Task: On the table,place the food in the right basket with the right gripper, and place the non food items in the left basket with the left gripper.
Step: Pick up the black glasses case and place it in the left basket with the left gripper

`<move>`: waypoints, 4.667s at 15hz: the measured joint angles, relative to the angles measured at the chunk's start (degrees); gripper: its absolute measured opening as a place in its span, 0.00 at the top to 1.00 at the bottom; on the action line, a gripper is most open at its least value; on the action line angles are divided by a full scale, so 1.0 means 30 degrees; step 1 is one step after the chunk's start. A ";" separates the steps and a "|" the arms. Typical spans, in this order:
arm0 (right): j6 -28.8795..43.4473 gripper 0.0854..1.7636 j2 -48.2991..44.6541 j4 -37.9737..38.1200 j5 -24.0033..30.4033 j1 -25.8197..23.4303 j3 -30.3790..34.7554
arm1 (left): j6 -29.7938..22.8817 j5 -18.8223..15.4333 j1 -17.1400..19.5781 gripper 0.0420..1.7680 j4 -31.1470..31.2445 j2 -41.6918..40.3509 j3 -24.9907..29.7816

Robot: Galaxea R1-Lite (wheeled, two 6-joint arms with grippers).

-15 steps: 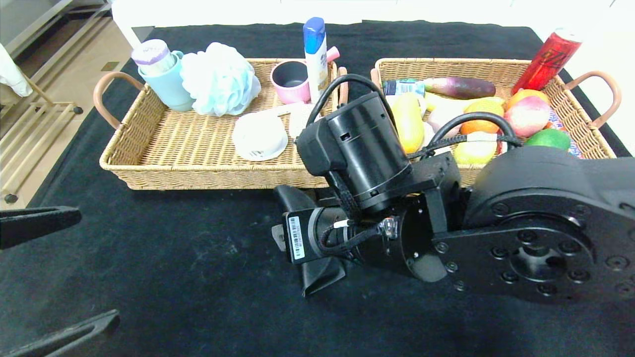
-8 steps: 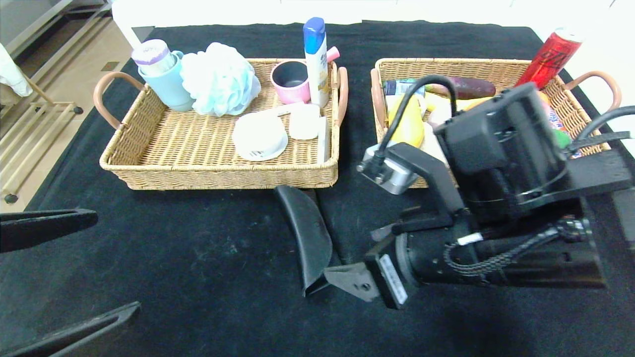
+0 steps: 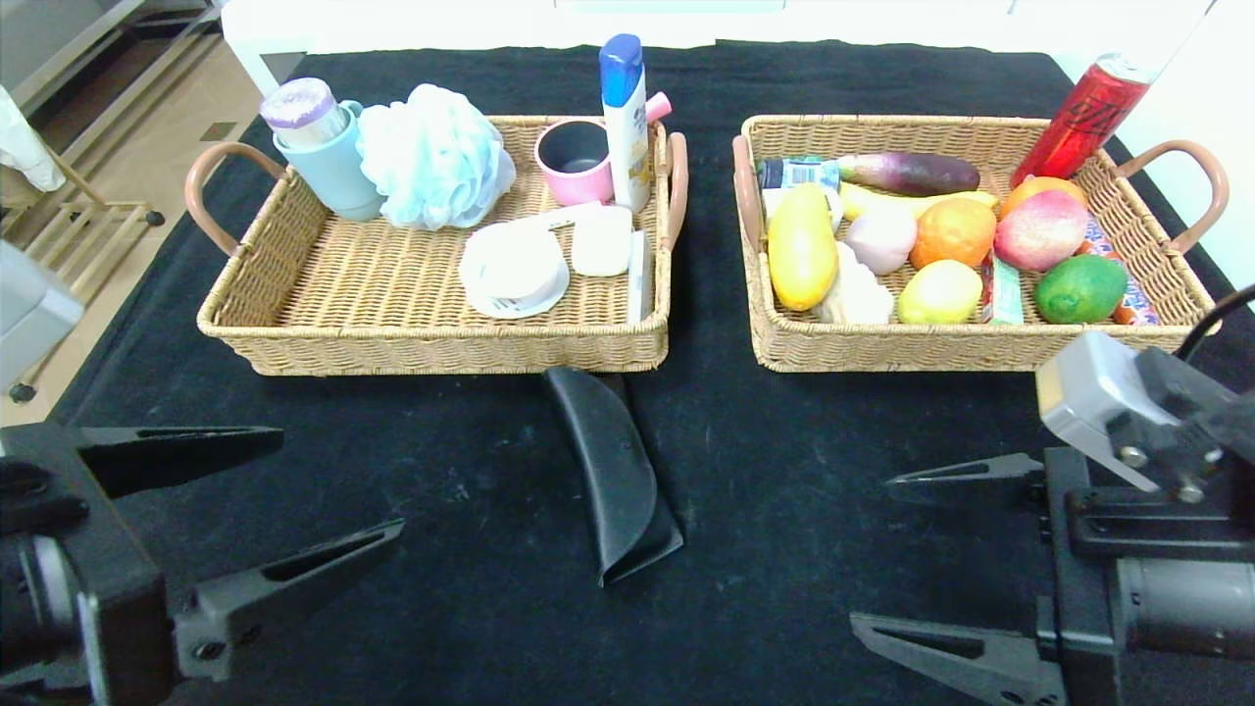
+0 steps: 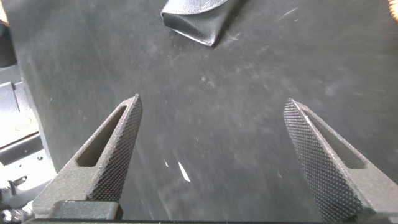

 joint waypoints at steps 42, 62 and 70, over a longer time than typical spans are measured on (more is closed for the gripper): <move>-0.0211 0.03 -0.4474 -0.3994 0.3612 -0.5010 0.5372 | -1.4182 0.7778 -0.3604 0.03 0.3860 1.5279 -1.0850; -0.0223 0.03 -0.4181 -0.4031 0.3604 -0.5246 0.5429 | -1.3987 0.7830 -0.3604 0.64 0.3962 1.5766 -1.0858; -0.0240 0.03 -0.4031 -0.4031 0.3604 -0.5246 0.5465 | -1.3970 0.7912 -0.3706 0.65 0.4051 1.5567 -1.0740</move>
